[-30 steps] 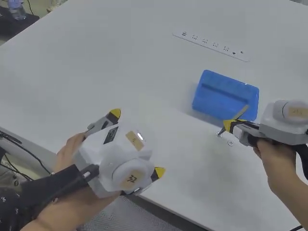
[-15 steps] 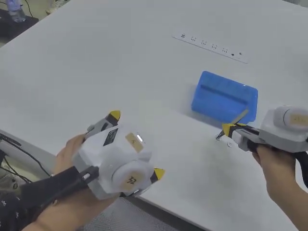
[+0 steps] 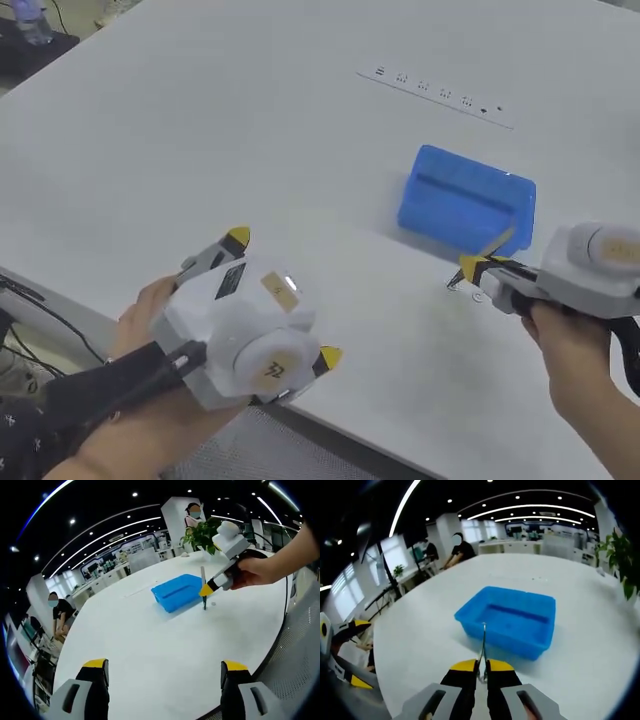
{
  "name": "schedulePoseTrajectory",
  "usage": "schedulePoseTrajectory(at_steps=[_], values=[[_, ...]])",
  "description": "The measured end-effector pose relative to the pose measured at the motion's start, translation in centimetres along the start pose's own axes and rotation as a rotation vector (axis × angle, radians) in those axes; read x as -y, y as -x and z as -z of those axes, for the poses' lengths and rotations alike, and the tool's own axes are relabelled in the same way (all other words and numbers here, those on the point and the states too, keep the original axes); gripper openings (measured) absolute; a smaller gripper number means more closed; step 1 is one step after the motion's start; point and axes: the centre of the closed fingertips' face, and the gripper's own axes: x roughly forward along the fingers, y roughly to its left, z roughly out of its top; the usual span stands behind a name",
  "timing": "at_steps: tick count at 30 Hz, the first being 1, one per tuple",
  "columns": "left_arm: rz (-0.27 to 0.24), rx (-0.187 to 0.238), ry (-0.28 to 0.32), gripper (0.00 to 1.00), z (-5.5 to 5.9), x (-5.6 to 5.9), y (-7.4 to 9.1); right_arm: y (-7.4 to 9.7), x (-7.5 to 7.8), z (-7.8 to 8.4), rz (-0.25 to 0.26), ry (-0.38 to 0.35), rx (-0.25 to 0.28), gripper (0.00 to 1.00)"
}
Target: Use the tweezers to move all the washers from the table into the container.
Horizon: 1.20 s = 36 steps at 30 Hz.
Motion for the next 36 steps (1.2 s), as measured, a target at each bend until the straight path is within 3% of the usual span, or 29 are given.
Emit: schedulePoseTrajectory(at_steps=[6,11,17,22,30,36], values=[[-0.001,0.001,0.0,0.95,0.0,0.0,0.0,0.5,-1.0,0.8,0.031,0.151,0.006,0.03],[0.0,0.001,-0.003,0.95,0.0,0.0,-0.1,0.4,-1.4,1.0,0.046,0.196,0.004,0.03],[-0.003,0.001,-0.001,0.95,0.0,-0.1,-0.1,0.3,-1.2,0.9,0.055,0.217,-0.008,0.02],[-0.005,0.002,0.002,0.95,0.0,-0.1,0.0,0.3,-0.5,0.5,0.041,0.157,-0.032,0.02],[-0.006,0.002,0.002,0.95,0.0,-0.1,0.0,1.8,-0.8,-1.8,0.019,0.119,0.026,0.02],[-0.003,0.006,0.002,0.95,-0.1,-0.1,0.0,3.0,-0.2,-5.6,0.02,0.127,0.105,0.02]])
